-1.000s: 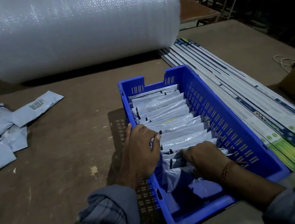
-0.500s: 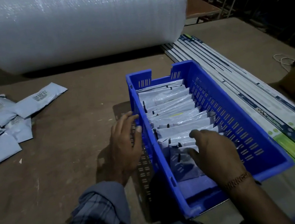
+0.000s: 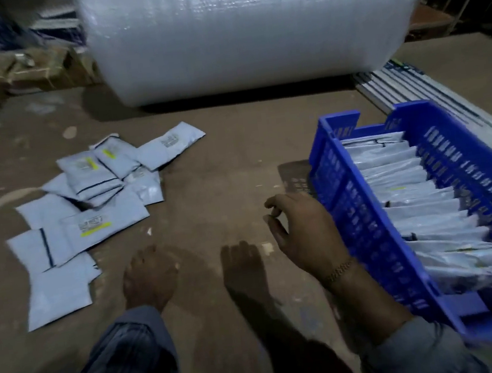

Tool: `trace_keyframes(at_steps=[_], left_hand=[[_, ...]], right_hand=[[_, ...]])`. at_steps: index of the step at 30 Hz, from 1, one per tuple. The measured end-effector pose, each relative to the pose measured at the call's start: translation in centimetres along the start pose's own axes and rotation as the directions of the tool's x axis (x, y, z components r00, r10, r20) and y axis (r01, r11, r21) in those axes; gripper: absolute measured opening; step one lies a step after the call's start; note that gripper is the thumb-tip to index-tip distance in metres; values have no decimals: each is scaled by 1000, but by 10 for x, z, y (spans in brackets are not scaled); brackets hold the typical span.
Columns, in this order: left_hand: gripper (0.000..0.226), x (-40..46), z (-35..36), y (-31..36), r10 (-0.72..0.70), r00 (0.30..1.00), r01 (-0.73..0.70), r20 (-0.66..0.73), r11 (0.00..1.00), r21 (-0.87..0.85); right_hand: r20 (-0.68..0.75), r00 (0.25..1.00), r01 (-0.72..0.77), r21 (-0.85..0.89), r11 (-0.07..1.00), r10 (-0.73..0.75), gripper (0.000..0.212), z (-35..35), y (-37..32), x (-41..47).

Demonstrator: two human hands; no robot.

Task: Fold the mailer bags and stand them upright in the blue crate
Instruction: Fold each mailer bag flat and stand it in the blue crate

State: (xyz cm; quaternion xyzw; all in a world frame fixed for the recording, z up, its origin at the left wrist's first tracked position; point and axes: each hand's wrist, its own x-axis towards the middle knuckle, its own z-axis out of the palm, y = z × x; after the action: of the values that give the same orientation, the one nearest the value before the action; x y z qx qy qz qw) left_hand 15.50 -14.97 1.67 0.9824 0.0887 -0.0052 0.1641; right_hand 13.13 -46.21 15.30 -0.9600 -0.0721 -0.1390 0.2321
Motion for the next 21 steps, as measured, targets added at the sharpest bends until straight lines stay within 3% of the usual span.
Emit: trace_keyframes(at_steps=[2,3,5,7,9,11,13,15,18,21], left_hand=[[48,14,-9,-21,10,994,-27,109,988,152],[59,25,-2,-38,3,985,-39,174,979,199],[104,54,29,-85,6,961,-74,277,969,236],[120,87,63,-125,42,943,-103,330,980,168],[106,98,40,-123,-5,921,21,390,999,-38],[89,94,-12,-103,103,923,-2,372,965,-262],[67,104,-30,-101,194,910,-72,366,945,-320],[55,114,-33,-105,195,895,-62,401,945,-321],[63,132,-16,-118,175,892,-27,417,941,-339],[73,145,15,-137,225,902,-58,368,909,-412]], right_hand=[[39,999,15,41,999,-16,21,32,-20,12],[55,998,17,50,999,-20,21,48,-28,17],[89,996,9,72,997,-15,21,80,-41,30],[132,991,-2,99,995,-11,21,113,-52,46],[168,986,-1,125,992,-20,21,145,-63,66],[205,978,6,149,989,-37,24,175,-72,91],[265,964,0,149,989,-39,28,199,-80,122],[321,947,-27,133,991,-17,35,219,-86,153],[322,946,7,65,998,-27,33,247,-90,199],[437,899,141,-192,971,-44,28,273,-89,242]])
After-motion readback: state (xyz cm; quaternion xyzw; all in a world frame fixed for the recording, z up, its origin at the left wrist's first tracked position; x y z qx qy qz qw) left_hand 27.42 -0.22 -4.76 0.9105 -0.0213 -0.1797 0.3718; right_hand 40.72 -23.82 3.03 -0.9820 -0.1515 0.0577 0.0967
